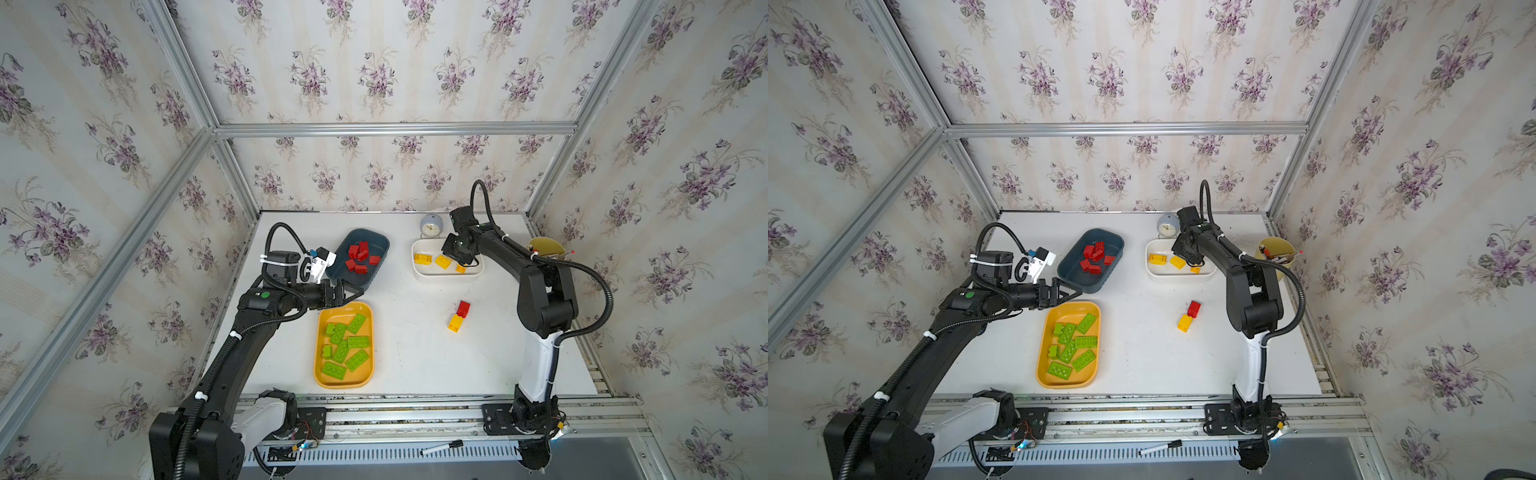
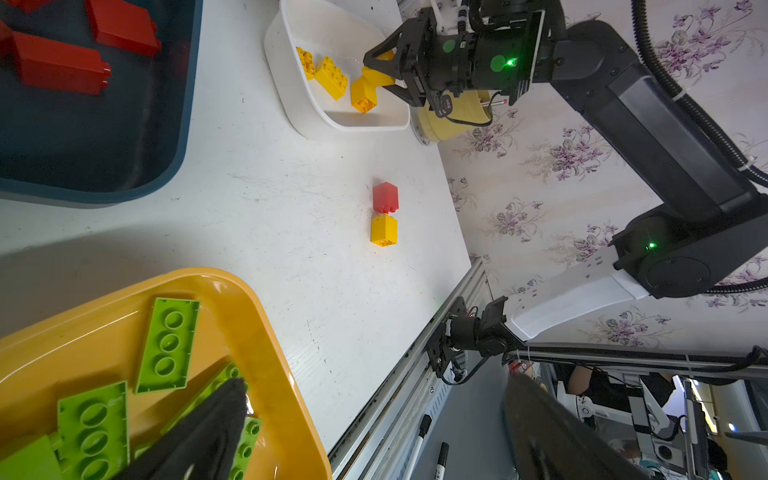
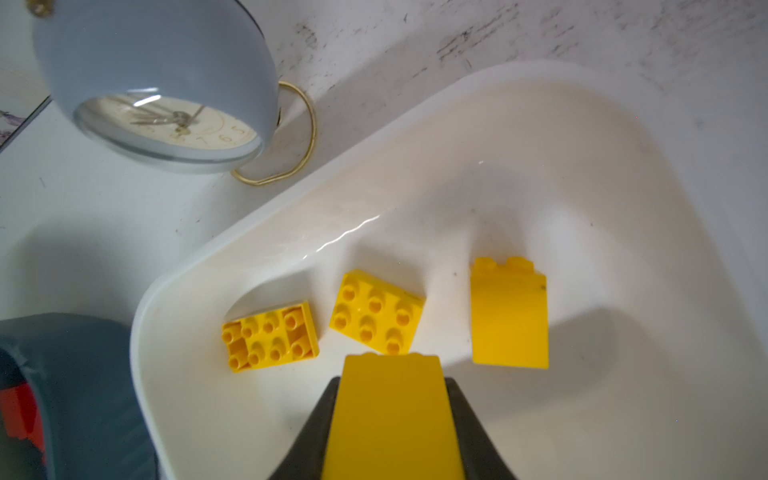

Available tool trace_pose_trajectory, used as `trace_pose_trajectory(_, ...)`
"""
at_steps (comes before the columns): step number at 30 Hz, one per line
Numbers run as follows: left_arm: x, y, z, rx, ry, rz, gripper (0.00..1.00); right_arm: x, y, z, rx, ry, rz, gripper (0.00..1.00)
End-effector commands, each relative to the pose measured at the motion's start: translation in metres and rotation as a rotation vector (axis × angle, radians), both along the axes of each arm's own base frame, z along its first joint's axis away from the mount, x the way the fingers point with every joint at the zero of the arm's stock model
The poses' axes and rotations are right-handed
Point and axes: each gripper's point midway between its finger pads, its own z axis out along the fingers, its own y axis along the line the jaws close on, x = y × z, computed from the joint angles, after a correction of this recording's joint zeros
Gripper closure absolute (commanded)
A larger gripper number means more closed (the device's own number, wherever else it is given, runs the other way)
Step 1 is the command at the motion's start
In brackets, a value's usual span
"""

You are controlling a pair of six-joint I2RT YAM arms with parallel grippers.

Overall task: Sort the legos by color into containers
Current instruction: 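Carry the yellow brick into the white bin and open the right gripper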

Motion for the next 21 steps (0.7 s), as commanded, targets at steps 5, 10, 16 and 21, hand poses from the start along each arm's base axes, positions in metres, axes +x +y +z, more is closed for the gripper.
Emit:
trace_pose_trajectory(5,0.0,-0.001,0.002,0.0,-0.006,-0.011,0.01,0.027,-0.009,-0.013,-0.036,-0.023,0.018,0.6)
trace_pose_trajectory(10,-0.001,0.0,-0.001,0.004,-0.001,-0.017,0.01,0.033,-0.013,0.003,-0.073,-0.042,0.049,0.42)
trace_pose_trajectory(16,-0.002,0.0,-0.003,0.006,0.002,-0.018,0.01,0.013,-0.005,0.034,-0.039,-0.066,0.122,0.35)
trace_pose_trajectory(21,-0.001,0.0,-0.005,0.006,0.008,-0.02,0.01,-0.041,0.007,0.051,0.016,-0.04,0.172,0.33)
